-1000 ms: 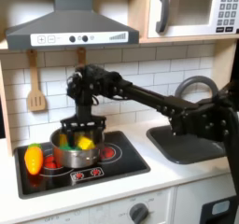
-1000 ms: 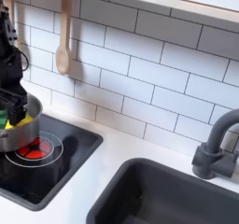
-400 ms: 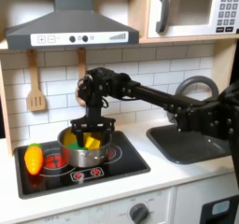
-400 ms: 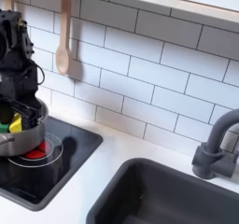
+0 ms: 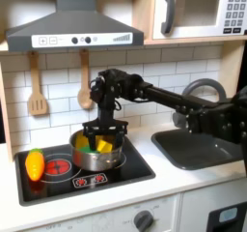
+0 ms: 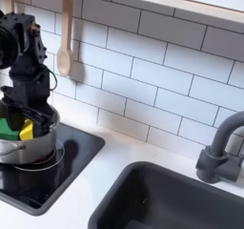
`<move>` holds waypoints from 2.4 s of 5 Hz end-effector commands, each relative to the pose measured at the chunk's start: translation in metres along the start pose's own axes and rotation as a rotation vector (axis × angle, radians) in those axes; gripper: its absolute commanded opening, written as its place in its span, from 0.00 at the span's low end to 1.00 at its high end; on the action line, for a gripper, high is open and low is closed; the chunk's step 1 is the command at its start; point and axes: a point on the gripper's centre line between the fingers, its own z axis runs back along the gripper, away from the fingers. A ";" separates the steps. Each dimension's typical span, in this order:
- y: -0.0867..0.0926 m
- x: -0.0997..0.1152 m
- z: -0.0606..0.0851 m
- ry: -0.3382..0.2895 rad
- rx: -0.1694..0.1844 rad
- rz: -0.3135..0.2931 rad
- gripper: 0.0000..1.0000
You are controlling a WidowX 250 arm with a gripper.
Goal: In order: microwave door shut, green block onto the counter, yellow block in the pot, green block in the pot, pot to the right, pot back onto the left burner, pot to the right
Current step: 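Move the pot to the right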
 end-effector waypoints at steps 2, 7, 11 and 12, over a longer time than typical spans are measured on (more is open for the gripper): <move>-0.037 -0.001 0.003 0.008 -0.013 -0.015 1.00; -0.105 0.003 0.002 0.018 -0.034 -0.052 1.00; -0.112 -0.002 0.007 0.010 -0.028 -0.032 1.00; -0.111 -0.004 0.008 0.014 -0.025 -0.023 1.00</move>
